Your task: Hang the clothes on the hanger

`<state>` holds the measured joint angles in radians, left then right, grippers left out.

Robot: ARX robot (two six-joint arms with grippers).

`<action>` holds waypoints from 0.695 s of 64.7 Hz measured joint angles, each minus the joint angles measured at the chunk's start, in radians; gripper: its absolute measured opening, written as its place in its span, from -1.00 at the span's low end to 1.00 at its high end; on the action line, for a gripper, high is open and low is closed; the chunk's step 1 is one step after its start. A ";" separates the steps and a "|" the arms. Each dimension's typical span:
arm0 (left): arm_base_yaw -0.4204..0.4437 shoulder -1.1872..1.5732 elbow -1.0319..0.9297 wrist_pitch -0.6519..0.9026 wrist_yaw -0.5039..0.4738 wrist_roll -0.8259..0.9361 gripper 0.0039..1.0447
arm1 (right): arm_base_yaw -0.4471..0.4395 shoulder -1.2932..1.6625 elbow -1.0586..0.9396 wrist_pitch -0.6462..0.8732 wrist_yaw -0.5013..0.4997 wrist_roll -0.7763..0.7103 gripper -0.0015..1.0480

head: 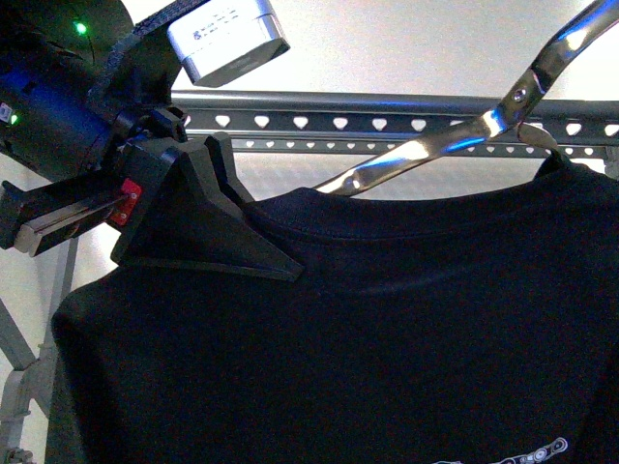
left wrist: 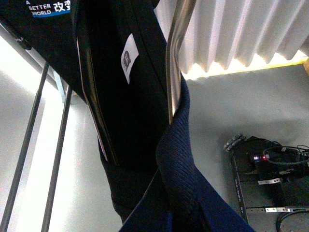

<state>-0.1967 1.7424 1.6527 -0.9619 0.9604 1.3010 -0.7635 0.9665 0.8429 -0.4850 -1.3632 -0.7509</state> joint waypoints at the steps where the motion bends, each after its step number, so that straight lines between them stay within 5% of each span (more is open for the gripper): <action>1: 0.000 0.000 0.000 0.000 0.000 0.000 -0.92 | 0.006 0.019 0.027 -0.038 0.003 -0.033 0.85; 10: -0.003 0.000 0.000 0.000 0.000 0.000 -0.92 | 0.115 0.251 0.362 -0.537 0.043 -0.522 0.85; 15: -0.003 0.000 0.000 0.000 0.000 0.000 -0.92 | 0.182 0.333 0.484 -0.685 0.091 -0.726 0.85; 29: -0.003 0.000 0.000 0.000 0.000 0.000 -0.92 | 0.404 0.475 0.636 -0.444 0.346 -0.871 0.85; 45: -0.003 0.000 0.000 0.000 0.000 0.000 -0.92 | 0.484 0.603 0.708 -0.304 0.490 -0.867 0.85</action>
<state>-0.1993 1.7424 1.6527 -0.9619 0.9604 1.3010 -0.2798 1.5696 1.5509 -0.7895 -0.8730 -1.6176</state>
